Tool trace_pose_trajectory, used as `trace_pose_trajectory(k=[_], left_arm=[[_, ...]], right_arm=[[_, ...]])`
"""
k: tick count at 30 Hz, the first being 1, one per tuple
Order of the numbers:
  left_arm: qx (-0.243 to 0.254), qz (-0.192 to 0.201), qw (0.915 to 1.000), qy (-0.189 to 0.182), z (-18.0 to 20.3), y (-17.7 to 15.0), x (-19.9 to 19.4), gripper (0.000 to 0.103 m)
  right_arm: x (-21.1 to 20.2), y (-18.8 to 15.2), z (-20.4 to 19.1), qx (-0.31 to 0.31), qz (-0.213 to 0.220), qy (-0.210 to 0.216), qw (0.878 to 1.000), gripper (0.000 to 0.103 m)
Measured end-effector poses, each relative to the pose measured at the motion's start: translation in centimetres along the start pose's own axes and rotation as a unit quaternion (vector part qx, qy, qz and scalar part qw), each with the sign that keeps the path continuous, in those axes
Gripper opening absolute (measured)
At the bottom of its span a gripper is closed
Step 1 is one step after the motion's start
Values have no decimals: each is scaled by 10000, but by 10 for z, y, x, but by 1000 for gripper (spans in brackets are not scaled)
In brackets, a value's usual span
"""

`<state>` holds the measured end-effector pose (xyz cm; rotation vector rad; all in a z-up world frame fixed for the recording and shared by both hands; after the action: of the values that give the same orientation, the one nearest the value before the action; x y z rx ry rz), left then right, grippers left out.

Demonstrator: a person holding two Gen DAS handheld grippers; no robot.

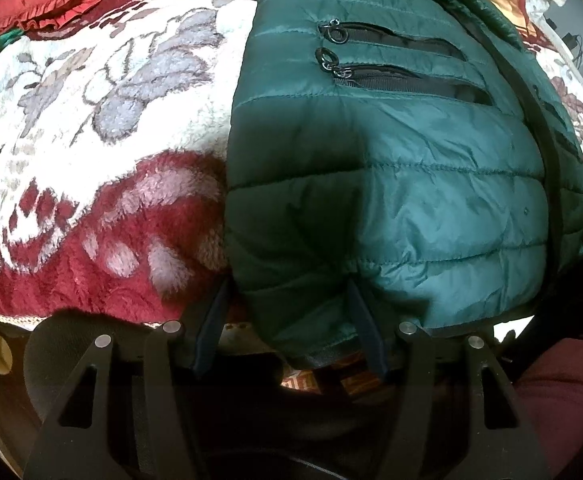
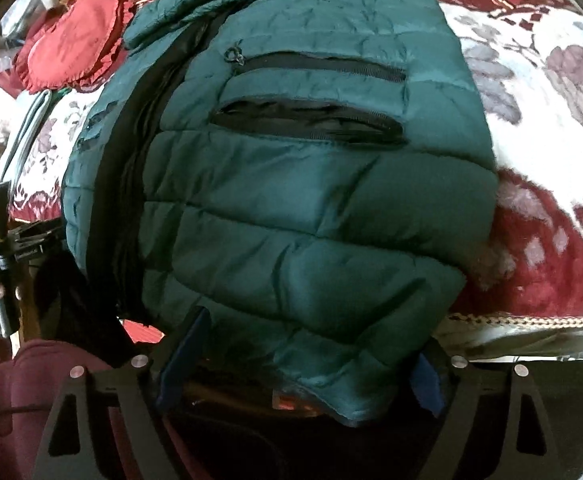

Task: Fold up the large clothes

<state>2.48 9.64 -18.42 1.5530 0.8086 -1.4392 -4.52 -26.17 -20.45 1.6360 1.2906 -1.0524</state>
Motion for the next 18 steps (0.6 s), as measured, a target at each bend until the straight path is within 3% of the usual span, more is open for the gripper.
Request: trace_pose_trajectory(k=[4,6,9,12,15,18], left_arm=[[93,123,9999,-58,4,-1,-3,55],[245,227,9994,-52,9,-1,-8,43],[360,330,9988,-4,13,1,-16,25],[99,507,9982,-292,8,7,-32,16],[-175,754,9953,-583,0,13,-48,14],[-212,1079,9924,-551,-3,26,-70,14]], right_arm=[[-3,-1,-5,-127,165,52,9998,84],[-16,0,-7,-336,355,32,9988,45],[-43,9,-8,-230,682,385,9967,18],[-67,18,-17,-234,945,728,9926,16],[-86,29,-31,-304,1176,966,9879,15],[-101,41,-37,-275,1351,1178,9834,14]])
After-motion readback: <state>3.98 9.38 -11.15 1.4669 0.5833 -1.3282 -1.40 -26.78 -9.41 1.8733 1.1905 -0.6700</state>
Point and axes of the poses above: each gripper's, at about its wrist camera, not at the fingertips, and x roughly the way its jaws point, z to its right, y to its top, the point moved 9 cm from there along x, roughly the way its jaws point, and after that the axes turned 11 degrees about x, right-handed, at the moved point
